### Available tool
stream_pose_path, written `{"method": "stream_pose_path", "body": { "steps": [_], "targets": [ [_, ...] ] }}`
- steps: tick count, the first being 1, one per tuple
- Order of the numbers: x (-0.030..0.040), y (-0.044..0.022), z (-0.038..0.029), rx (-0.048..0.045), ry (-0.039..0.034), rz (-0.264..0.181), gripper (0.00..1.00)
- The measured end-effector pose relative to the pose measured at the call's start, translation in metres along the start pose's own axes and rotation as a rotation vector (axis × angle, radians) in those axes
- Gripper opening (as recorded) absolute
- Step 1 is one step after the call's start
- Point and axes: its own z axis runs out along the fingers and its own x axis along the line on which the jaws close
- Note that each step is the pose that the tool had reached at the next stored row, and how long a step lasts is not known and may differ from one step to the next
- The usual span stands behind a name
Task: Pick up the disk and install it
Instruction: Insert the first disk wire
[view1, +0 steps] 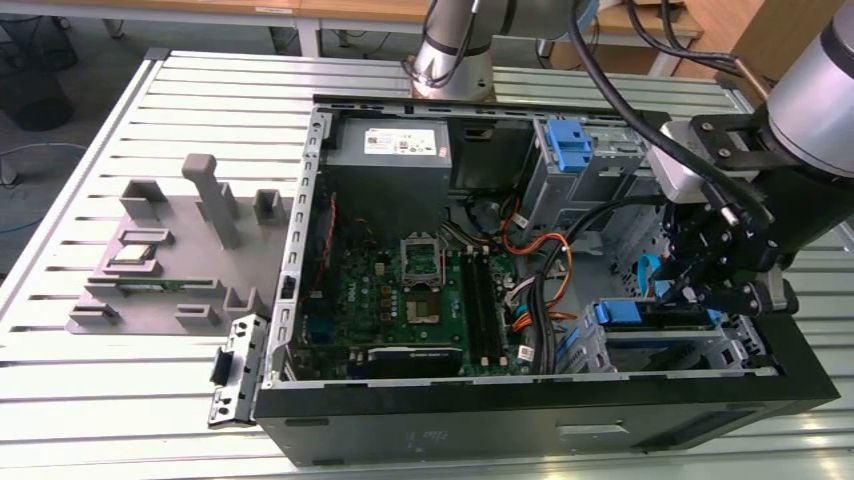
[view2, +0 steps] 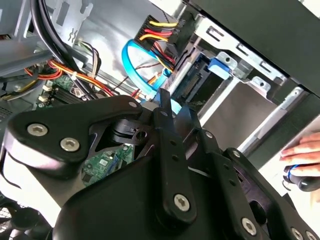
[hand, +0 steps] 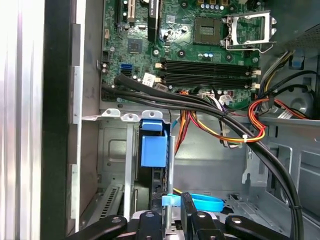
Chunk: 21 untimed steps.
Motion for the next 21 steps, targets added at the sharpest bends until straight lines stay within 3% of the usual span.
{"method": "stream_pose_path", "body": {
  "steps": [4, 15, 18, 21],
  "targets": [
    [0.0001, 0.0002, 0.0037, 0.0001, -0.0026, 0.0, 0.29],
    [-0.0003, 0.0003, 0.0057, 0.0001, -0.0067, 0.0, 0.29],
    [-0.0006, 0.0001, 0.0034, 0.0003, -0.0084, 0.0, 0.29],
    [-0.0009, -0.0004, -0.0036, 0.0002, -0.0071, 0.0, 0.29]
  ]
}}
